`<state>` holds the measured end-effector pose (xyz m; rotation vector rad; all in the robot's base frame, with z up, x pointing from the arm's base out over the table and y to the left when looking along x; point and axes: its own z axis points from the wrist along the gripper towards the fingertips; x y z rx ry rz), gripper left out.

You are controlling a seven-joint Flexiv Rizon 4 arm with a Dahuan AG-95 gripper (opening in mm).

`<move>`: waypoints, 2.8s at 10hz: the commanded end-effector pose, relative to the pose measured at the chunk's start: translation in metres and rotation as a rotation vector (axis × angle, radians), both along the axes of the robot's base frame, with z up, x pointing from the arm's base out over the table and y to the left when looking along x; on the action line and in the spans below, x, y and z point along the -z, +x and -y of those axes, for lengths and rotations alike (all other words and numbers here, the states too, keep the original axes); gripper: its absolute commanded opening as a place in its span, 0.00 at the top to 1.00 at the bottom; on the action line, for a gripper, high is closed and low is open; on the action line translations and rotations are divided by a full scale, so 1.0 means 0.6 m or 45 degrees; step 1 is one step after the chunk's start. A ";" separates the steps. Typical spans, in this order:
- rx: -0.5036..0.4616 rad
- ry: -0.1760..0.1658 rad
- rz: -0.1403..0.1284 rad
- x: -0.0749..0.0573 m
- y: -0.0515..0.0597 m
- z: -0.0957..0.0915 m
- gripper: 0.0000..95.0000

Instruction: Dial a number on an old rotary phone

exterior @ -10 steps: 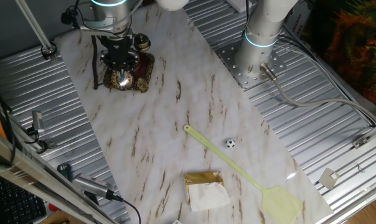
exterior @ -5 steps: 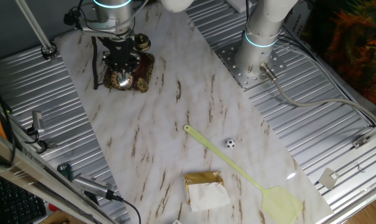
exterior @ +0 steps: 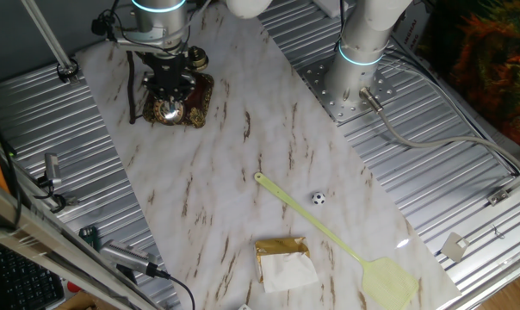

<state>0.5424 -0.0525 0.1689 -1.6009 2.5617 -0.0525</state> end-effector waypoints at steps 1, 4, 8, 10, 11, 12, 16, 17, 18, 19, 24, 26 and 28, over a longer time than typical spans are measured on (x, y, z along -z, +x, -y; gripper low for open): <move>0.006 0.002 0.003 -0.001 0.000 0.000 1.00; 0.016 0.004 0.007 -0.001 0.000 -0.002 1.00; 0.025 0.004 0.017 0.003 0.000 -0.006 1.00; 0.030 0.004 0.024 0.005 0.000 -0.009 1.00; 0.031 0.007 0.024 0.006 -0.001 -0.009 1.00; 0.033 0.006 0.024 0.006 -0.001 -0.011 1.00; 0.038 0.010 0.033 0.007 0.001 -0.013 1.00; 0.040 0.013 0.038 0.007 0.001 -0.014 1.00; 0.045 0.017 0.040 0.007 0.000 -0.014 1.00; 0.050 0.018 0.045 0.007 -0.001 -0.014 1.00; 0.088 0.010 0.082 0.007 -0.003 -0.013 1.00; 0.104 0.013 0.088 0.008 -0.003 -0.014 1.00; 0.126 0.017 0.093 0.007 -0.003 -0.014 1.00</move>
